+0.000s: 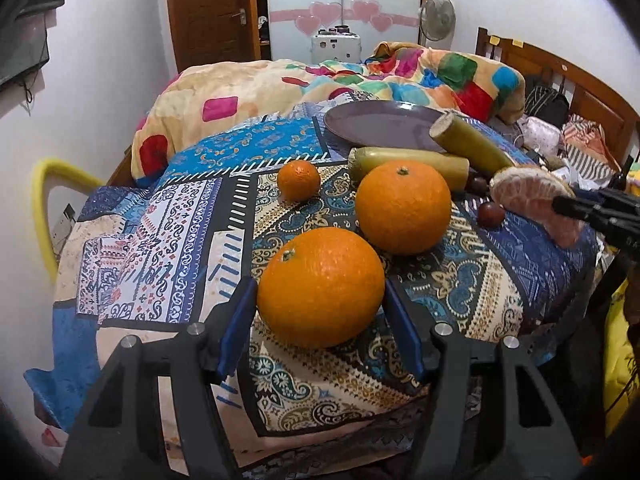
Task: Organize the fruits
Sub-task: 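Grasp and lift the pomelo segment with the right gripper while the left gripper grasps the large orange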
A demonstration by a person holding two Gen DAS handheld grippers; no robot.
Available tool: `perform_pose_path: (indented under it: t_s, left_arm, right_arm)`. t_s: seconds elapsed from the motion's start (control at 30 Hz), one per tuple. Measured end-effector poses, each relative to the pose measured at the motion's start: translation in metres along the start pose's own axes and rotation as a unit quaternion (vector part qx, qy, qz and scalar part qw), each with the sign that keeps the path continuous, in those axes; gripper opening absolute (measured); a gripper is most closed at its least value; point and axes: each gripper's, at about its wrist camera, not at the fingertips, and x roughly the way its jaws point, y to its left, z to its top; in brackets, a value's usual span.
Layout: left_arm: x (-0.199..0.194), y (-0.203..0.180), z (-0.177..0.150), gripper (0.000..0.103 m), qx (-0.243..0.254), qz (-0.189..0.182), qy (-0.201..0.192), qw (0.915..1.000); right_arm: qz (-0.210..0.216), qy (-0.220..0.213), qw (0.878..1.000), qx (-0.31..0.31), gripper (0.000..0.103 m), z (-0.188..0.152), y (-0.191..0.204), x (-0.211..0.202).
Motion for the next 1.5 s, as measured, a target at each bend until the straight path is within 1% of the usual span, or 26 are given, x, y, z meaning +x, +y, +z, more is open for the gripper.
perform_pose_path:
  t_s: [0.03, 0.23, 0.33, 0.4, 0.57, 0.63, 1.0, 1.17, 1.3, 1.4, 1.5]
  left_arm:
    - [0.001, 0.001, 0.001, 0.063, -0.002, -0.003, -0.001, 1.0000]
    - [0.004, 0.001, 0.004, 0.063, -0.003, -0.005, -0.010, 0.9999]
    - [0.007, 0.000, 0.008, 0.063, 0.000, -0.002, -0.012, 0.9999]
    - [0.009, 0.001, 0.010, 0.063, -0.002, -0.003, -0.014, 0.9999]
    - [0.013, 0.006, 0.017, 0.063, -0.016, -0.009, -0.015, 0.9997]
    - [0.015, 0.007, 0.019, 0.063, -0.019, -0.010, -0.015, 0.9997]
    - [0.022, 0.010, 0.029, 0.063, -0.034, -0.012, -0.022, 0.9991]
    - [0.021, 0.014, 0.035, 0.063, -0.051, -0.014, -0.016, 0.9985]
    - [0.014, 0.011, 0.045, 0.063, -0.047, -0.015, -0.026, 0.9984]
    - [0.005, 0.004, 0.057, 0.063, -0.034, -0.011, -0.046, 0.9983]
    - [-0.002, -0.003, 0.070, 0.063, -0.024, -0.015, -0.062, 0.9977]
  right_arm:
    - [0.001, 0.004, 1.000, -0.001, 0.035, 0.002, 0.000, 0.006]
    - [0.003, 0.013, 1.000, 0.008, 0.036, 0.004, -0.006, 0.023]
    - [0.017, 0.015, 1.000, 0.022, 0.033, 0.003, -0.011, 0.026]
    - [0.019, 0.014, 1.000, 0.020, 0.031, 0.003, -0.010, 0.023]
    - [0.017, -0.003, 1.000, 0.007, 0.024, 0.005, -0.001, 0.014]
    - [0.018, -0.009, 1.000, 0.003, 0.023, 0.006, 0.002, 0.010]
    - [0.009, -0.046, 0.999, 0.005, 0.023, 0.018, 0.001, -0.010]
    - [-0.004, -0.063, 0.998, 0.009, 0.023, 0.029, -0.006, -0.019]
    - [-0.014, -0.078, 0.997, 0.012, 0.023, 0.040, -0.012, -0.024]
    - [-0.024, -0.091, 0.996, 0.005, 0.023, 0.050, -0.014, -0.027]
    - [-0.031, -0.107, 0.994, -0.004, 0.023, 0.059, -0.012, -0.031]
